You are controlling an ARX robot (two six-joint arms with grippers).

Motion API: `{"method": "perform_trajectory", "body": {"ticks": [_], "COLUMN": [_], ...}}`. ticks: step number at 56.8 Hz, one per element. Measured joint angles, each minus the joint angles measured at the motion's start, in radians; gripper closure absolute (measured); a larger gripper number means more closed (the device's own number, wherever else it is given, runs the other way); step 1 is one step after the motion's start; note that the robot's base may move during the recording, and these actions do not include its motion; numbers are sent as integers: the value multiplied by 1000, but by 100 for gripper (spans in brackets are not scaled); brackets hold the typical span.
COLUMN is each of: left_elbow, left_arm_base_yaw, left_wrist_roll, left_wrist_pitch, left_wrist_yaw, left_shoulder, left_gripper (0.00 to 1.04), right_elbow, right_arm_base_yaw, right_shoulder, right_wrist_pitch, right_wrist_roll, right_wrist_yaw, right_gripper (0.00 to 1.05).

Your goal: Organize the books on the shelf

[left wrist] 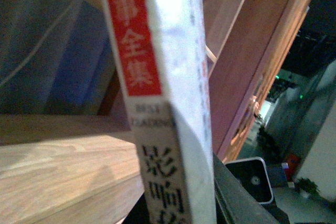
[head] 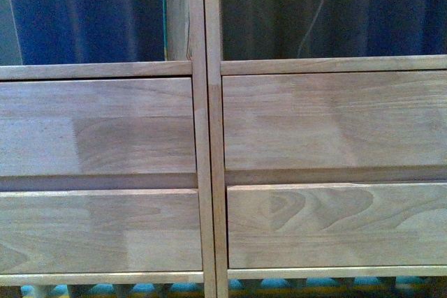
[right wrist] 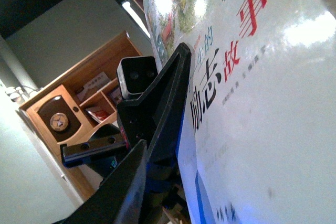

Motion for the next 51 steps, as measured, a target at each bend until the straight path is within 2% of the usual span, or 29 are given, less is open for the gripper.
{"method": "perform_trajectory", "body": {"ticks": [3,7,10,16,20,25,34,37,51], "left_elbow": [-7,-31,-53,-89,-105,-110,-89,-55,112], "left_arm_base_yaw": [31,116,168,240,302,347,394,402,391], "left_wrist_roll": [-9,-2,47,171,288,396,545,601,740], "left_wrist_pitch": [3,-19,-54,-74,-95,-103,-122,-129,-143], "left_wrist_yaw": [-19,-66,-99,-124,-156,-198,-252,-275,-357], "left_shoulder": [-18,-78,-127,-185,-207,-199,-117,-48,183], "left_gripper": [98,98,98,98,98,98,98,98,98], "right_elbow": [-6,-15,-15,-8,26,64,101,108,53], "right_arm_base_yaw": [-21,-90,-148,-235,-306,-343,-361,-361,-314], "right_shoulder": [4,18,30,43,44,30,-14,-46,-201], "right_wrist_pitch": [-4,-7,-8,-19,-116,-254,-419,-422,-407], "right_wrist_roll": [-8,-18,-18,-12,-53,-143,-351,-412,-494], "right_wrist_yaw": [-3,-10,-14,-15,-6,16,26,26,0], "right_gripper": [30,13,6,7,7,7,7,7,7]}}
